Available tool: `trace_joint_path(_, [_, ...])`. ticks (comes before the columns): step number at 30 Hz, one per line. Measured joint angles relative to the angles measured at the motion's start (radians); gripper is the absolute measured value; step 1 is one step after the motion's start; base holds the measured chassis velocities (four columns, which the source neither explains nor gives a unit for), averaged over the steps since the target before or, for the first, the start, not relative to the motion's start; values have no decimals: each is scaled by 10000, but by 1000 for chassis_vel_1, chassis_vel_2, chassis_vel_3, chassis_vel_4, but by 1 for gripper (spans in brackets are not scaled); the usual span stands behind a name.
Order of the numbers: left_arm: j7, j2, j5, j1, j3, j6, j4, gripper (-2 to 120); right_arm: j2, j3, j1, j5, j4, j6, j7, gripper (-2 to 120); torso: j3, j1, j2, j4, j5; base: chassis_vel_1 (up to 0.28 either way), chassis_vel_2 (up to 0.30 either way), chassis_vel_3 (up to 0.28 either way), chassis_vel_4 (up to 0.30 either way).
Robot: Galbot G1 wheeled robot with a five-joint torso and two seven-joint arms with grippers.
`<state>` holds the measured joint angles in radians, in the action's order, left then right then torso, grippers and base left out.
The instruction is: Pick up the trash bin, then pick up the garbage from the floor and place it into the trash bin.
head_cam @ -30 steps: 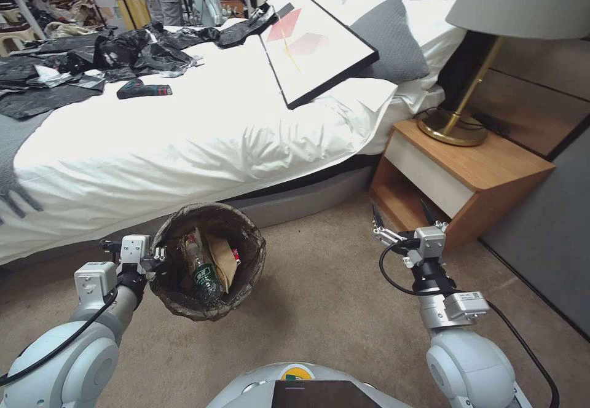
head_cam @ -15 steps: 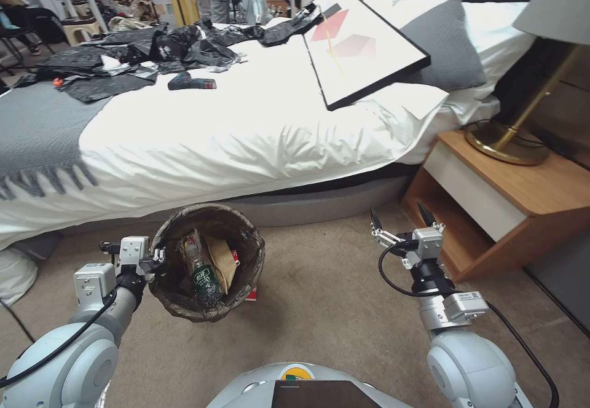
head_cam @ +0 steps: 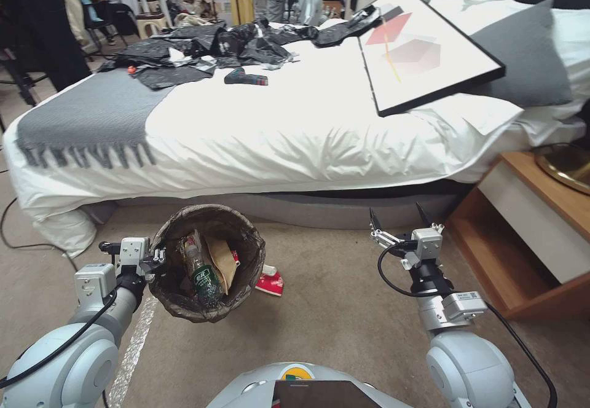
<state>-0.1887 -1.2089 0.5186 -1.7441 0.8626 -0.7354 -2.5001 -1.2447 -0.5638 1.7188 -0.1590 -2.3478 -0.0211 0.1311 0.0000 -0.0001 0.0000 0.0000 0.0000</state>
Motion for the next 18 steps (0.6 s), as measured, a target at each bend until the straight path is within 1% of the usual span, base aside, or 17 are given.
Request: trace_joint_path(18, [3, 23, 5, 12, -2, 0, 0, 0, 2, 78, -93, 19, 109, 38, 23, 100, 0, 0, 0, 1, -1, 94, 101, 95, 93])
